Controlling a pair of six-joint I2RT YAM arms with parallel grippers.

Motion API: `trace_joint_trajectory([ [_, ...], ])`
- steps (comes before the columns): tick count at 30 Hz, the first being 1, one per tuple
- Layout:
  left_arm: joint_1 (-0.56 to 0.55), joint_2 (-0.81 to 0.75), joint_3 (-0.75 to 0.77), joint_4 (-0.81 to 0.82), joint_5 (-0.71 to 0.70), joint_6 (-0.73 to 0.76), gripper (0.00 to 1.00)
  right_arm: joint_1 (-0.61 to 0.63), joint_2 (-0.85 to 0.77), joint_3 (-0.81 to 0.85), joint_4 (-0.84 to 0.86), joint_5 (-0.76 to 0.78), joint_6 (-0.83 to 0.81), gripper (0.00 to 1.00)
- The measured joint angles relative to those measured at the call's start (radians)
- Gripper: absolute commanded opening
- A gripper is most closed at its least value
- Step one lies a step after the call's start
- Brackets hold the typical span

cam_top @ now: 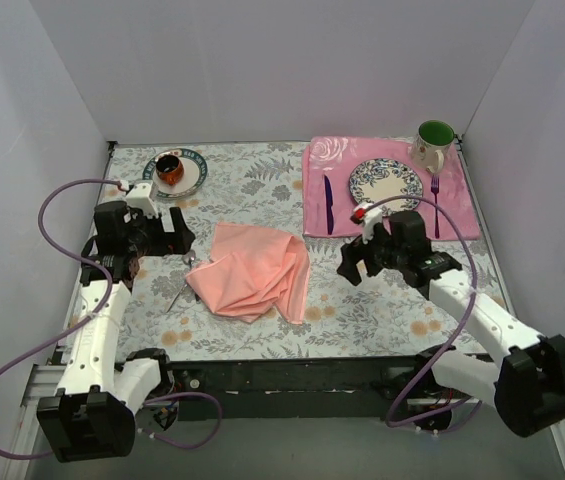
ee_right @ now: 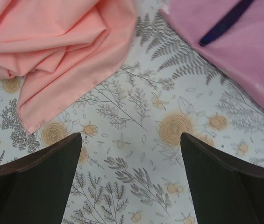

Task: Fold the napkin into a case and place the utensils inside
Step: Pick up the crumpled napkin from the center of the board.

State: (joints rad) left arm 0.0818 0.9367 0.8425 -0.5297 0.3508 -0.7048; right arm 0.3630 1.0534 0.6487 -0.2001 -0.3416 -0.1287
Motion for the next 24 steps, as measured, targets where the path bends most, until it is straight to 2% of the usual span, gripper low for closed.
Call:
trace_joint_trajectory([
  [3, 0.0, 0.051, 0.0, 0.033, 0.037, 0.031, 0.98, 0.137, 0.101, 0.049, 0.017, 0.024, -0.069, 0.83],
  [8, -0.014, 0.282, 0.05, 0.061, 0.071, 0.075, 0.95, 0.325, 0.229, 0.069, 0.068, 0.083, -0.18, 0.74],
  [11, -0.05, 0.431, 0.115, 0.066, 0.063, 0.1, 0.84, 0.44, 0.28, 0.068, 0.115, 0.133, -0.254, 0.68],
  [16, -0.157, 0.658, 0.255, 0.063, 0.001, 0.142, 0.7, 0.535, 0.36, 0.07, 0.182, 0.187, -0.352, 0.49],
  [21, -0.203, 0.879, 0.429, 0.065, -0.073, 0.177, 0.54, 0.573, 0.463, 0.106, 0.181, 0.223, -0.418, 0.48],
  [24, -0.204, 0.978, 0.519, 0.035, -0.102, 0.197, 0.46, 0.591, 0.477, 0.109, 0.18, 0.222, -0.444, 0.51],
])
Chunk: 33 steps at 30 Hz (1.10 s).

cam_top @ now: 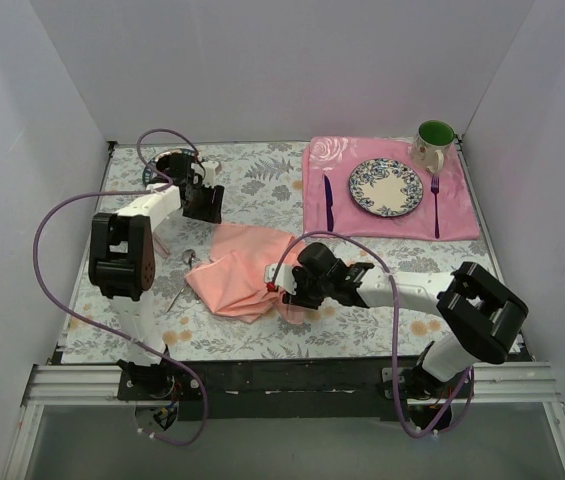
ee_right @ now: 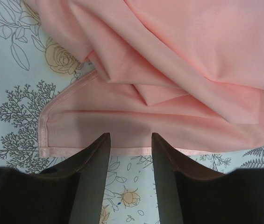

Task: Fold the napkin into a case and place the utensils inside
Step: Pick up the crumpled napkin from the center of the board.

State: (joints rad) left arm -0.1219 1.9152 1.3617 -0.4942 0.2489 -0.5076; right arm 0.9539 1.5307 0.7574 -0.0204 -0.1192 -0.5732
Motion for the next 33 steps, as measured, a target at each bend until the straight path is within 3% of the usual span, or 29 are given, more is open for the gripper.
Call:
trace_joint_trajectory([
  [8, -0.004, 0.126, 0.097, -0.051, -0.005, 0.039, 0.38, 0.031, 0.028, 0.013, -0.011, -0.019, -0.018, 0.53],
  [24, -0.012, 0.138, 0.116, -0.071, 0.002, 0.039, 0.37, 0.042, 0.037, 0.038, -0.055, -0.045, -0.033, 0.59],
  [33, -0.012, 0.138, 0.116, -0.071, 0.002, 0.04, 0.37, 0.07, -0.064, 0.071, -0.151, -0.1, -0.033, 0.63],
])
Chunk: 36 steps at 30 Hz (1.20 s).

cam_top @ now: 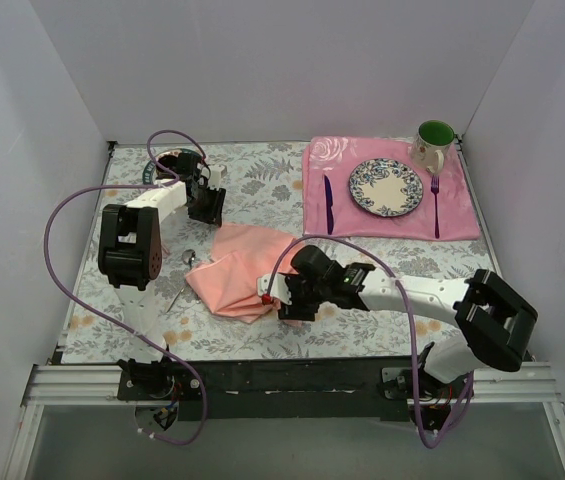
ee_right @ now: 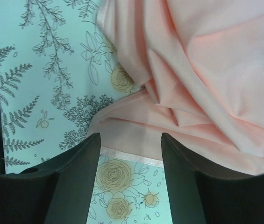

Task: Fold the napkin into a case and place the utensils inside
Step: Pick up the crumpled napkin from the center of the board.

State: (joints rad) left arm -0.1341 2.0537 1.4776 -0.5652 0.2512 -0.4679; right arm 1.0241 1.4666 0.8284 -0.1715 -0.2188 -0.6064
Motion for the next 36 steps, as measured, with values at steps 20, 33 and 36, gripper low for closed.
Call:
trace_joint_trajectory([
  [20, -0.002, 0.0, -0.005, -0.003, 0.069, -0.003, 0.39, 0.037, 0.038, -0.077, 0.027, 0.029, -0.049, 0.6],
  [33, -0.007, 0.0, -0.014, -0.008, 0.078, -0.008, 0.0, 0.051, 0.019, -0.108, 0.022, 0.015, -0.118, 0.01],
  [36, -0.007, 0.0, -0.017, -0.006, 0.073, -0.005, 0.0, 0.036, -0.038, -0.14, -0.034, 0.031, -0.143, 0.01],
])
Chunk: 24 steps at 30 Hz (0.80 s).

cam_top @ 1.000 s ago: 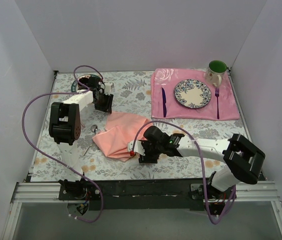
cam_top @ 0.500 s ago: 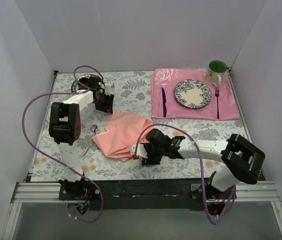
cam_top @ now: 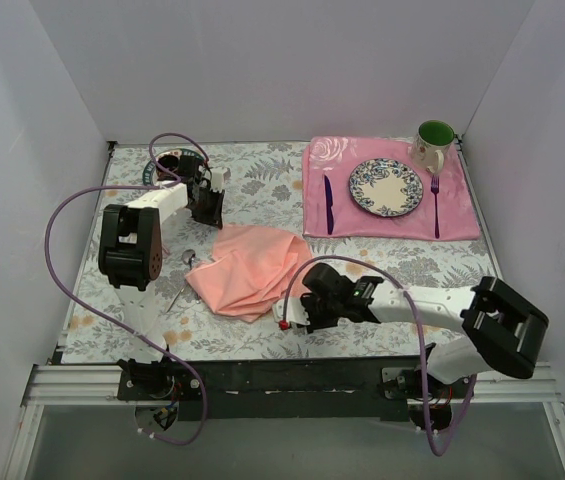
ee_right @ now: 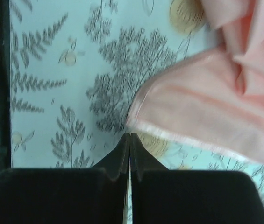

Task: Fold the napkin into a case and place the utensils inside
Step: Pick up the crumpled napkin from the center of the board.

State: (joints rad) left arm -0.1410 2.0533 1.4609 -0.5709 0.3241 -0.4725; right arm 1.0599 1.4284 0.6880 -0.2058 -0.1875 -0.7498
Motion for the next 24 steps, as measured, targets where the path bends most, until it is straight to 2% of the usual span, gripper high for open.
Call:
trace_joint_trajectory([
  [5, 0.0, -0.027, -0.037, 0.028, -0.028, -0.001, 0.0, -0.102, -0.14, -0.055, -0.153, 0.03, -0.063, 0.01],
  [11, 0.0, -0.059, -0.06, 0.03, -0.043, -0.013, 0.0, -0.352, -0.23, -0.046, -0.269, 0.065, -0.182, 0.01],
  [12, 0.0, -0.063, -0.06, 0.031, -0.043, -0.015, 0.0, -0.387, -0.224, -0.034, -0.279, 0.068, -0.195, 0.06],
  [13, 0.0, -0.068, -0.06, 0.029, -0.042, -0.018, 0.0, -0.417, -0.213, -0.013, -0.297, 0.065, -0.195, 0.31],
  [14, 0.0, -0.072, -0.06, 0.029, -0.041, -0.02, 0.0, -0.434, -0.198, 0.013, -0.32, 0.059, -0.189, 0.43],
  [15, 0.0, -0.075, -0.06, 0.029, -0.04, -0.023, 0.0, -0.446, -0.169, 0.064, -0.358, 0.042, -0.17, 0.5],
  [16, 0.0, -0.077, -0.06, 0.029, -0.04, -0.024, 0.0, -0.447, -0.146, 0.106, -0.367, 0.021, -0.146, 0.64],
  [17, 0.0, -0.077, -0.06, 0.029, -0.039, -0.026, 0.0, -0.435, -0.134, 0.14, -0.363, 0.002, -0.119, 0.71],
  [19, 0.0, -0.077, -0.06, 0.027, -0.039, -0.03, 0.0, -0.381, -0.134, 0.167, -0.33, -0.021, -0.078, 0.77],
  [24, 0.0, -0.077, -0.06, 0.024, -0.036, -0.041, 0.0, -0.199, -0.106, 0.167, -0.278, -0.083, -0.035, 0.72],
])
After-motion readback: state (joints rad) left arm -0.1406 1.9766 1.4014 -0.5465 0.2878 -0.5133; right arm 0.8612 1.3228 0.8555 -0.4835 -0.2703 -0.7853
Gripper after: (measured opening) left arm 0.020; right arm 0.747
